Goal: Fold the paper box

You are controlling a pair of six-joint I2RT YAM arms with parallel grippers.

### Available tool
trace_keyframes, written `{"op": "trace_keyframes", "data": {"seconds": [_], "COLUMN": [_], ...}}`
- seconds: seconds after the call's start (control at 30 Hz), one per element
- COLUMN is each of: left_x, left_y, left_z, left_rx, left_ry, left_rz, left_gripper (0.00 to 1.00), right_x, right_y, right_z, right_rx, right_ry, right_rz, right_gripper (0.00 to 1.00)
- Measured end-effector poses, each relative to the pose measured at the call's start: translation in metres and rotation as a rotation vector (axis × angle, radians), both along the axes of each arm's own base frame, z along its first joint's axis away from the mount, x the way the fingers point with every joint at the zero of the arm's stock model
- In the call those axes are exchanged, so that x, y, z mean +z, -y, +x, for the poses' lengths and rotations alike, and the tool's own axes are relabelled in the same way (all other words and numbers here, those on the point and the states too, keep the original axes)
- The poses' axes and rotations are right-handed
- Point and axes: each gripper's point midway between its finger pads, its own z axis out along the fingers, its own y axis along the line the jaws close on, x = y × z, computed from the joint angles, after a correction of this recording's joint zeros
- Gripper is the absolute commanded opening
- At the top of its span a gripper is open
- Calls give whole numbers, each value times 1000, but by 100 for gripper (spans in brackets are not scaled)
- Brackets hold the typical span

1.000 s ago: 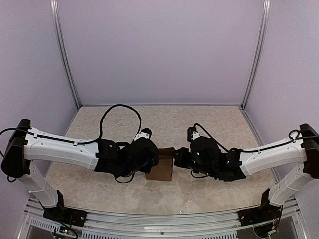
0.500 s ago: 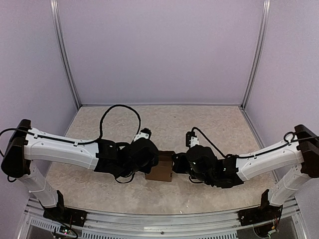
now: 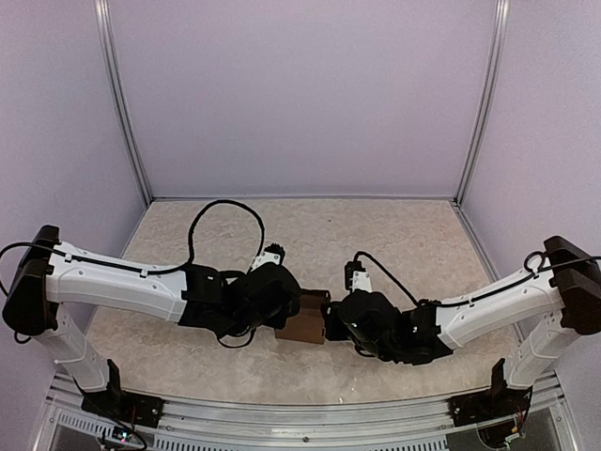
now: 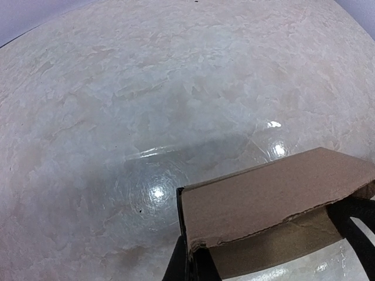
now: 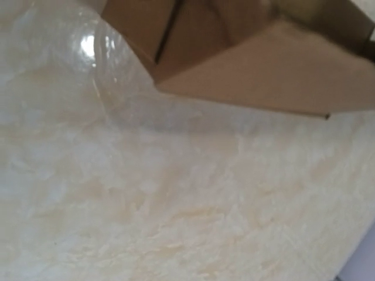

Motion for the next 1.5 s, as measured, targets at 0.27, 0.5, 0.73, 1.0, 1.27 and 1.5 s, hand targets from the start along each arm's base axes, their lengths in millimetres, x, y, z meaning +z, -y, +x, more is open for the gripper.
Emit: {"op": "trace_keyframes", "data": {"seconds": [0.27,0.5,0.73,1.0,1.27,1.5], "left_x": [-1,-3,-3,-3,-2,-3], "left_y": [6,7,7,7,8,9], "left_z": [-4,-3,-2,-2,-4,-5], "left_rx": [8,28,39,55,63,64], "left_ry": [-3,7,10,8,3,1], "left_rz": [-27,-34,-40,-54,-70,-73], "left_gripper": [0,0,0,0,0,0], "right_x": [3,37,73,116,82,45], "right_y": [14,23,19,-11,-23,-19], "right_z": [-7,-12,-6,20,26,23], "right_rx": [46,113,150,143,146,123], "right_ry": [14,86,179,258,235,167], "right_rz": [-78,-94,-122,-102,-157,-146], "right_gripper": [47,45,10,0,0,0]}}
